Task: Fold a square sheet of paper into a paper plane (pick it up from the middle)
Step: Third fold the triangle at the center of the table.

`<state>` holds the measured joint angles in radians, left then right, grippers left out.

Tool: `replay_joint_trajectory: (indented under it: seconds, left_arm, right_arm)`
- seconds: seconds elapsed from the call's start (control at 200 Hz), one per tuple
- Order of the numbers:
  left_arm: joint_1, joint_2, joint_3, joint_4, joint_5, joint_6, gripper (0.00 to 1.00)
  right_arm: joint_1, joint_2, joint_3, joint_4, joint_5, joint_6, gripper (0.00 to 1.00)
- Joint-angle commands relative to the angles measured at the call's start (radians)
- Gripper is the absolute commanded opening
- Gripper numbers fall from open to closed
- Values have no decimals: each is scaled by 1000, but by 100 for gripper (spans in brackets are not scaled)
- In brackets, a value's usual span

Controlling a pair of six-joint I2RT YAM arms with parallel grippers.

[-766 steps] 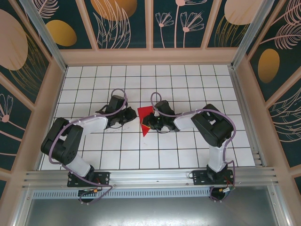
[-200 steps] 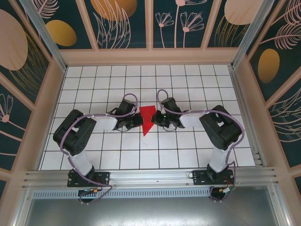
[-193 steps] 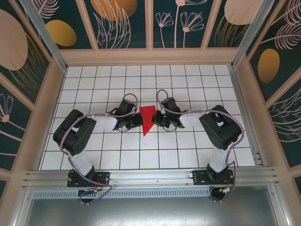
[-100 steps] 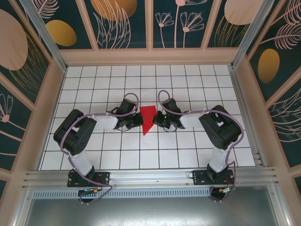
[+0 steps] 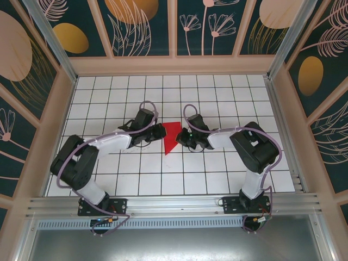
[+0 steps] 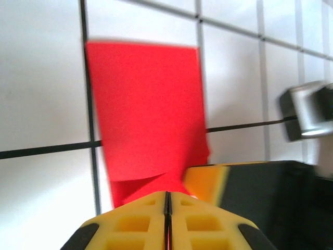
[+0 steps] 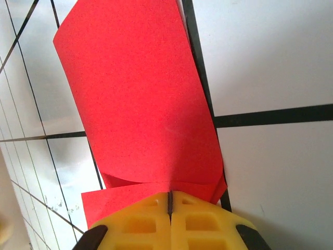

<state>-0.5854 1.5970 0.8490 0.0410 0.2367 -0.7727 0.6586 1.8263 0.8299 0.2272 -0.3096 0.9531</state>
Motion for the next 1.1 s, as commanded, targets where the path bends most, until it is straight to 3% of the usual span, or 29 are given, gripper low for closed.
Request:
replay_joint_trajectory:
  seconds: [0.0,0.255,0.47,1.096]
  left_arm:
    - [-25,-73,-41,-15,-32,-53,13]
    - [-106,-78,-100,122,102,-180,13]
    - [-163,-3,-93,112,32,-240,8]
    - [-165,46,-191,186,-97,-358,5]
  right_arm:
    - [12,44,-10,-126,102,21,0]
    - [16,45,-13,-143,116,33,0]
    - [18,45,-17,-143,115,34,0]
    - [18,41,-17,-163,116,11,0]
